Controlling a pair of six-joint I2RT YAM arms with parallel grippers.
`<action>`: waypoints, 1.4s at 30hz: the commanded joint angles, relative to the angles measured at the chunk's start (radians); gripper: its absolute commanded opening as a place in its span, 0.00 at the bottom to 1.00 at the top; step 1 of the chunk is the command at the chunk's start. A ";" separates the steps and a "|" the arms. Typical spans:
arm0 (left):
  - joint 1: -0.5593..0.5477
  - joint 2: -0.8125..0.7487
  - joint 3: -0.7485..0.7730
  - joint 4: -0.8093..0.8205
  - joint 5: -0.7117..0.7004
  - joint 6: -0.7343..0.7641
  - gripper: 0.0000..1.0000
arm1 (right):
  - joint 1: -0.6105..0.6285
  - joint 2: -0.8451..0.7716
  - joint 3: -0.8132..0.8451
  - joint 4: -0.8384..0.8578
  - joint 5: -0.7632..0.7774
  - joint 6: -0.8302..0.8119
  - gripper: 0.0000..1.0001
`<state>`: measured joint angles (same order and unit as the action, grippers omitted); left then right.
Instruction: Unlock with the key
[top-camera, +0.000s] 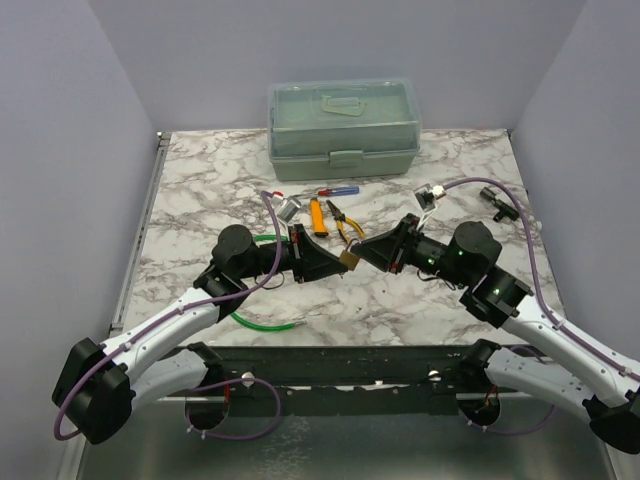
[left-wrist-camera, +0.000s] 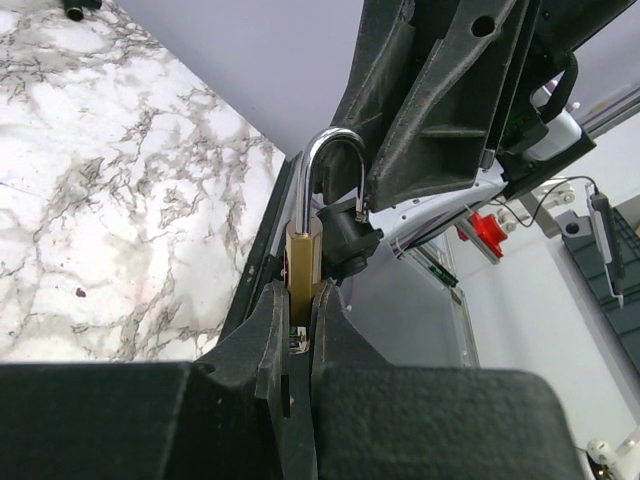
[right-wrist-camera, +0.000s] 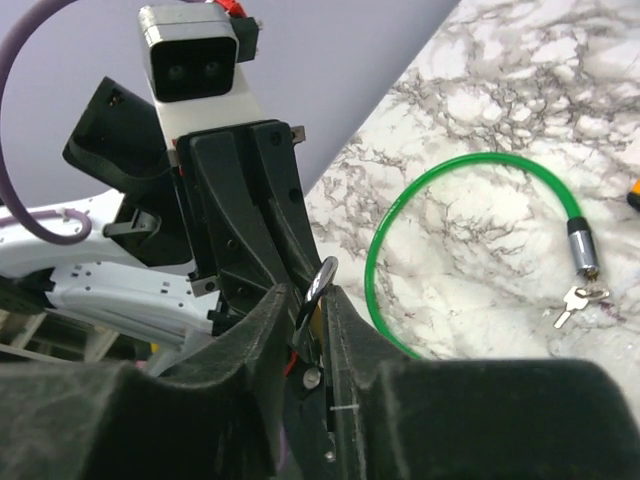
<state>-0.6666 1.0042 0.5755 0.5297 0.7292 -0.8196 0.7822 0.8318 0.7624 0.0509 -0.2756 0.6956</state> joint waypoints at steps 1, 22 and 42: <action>0.002 -0.021 0.004 -0.013 -0.028 0.040 0.00 | -0.001 0.013 0.039 -0.040 0.028 -0.015 0.22; 0.003 -0.001 0.005 -0.131 -0.093 0.117 0.00 | -0.002 0.069 0.090 -0.012 -0.085 -0.025 0.41; 0.003 -0.040 -0.026 -0.135 -0.095 0.117 0.00 | -0.002 0.169 0.130 0.035 -0.114 -0.048 0.42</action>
<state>-0.6666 0.9909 0.5632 0.3717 0.6529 -0.7158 0.7818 1.0191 0.8486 0.0647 -0.3649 0.6785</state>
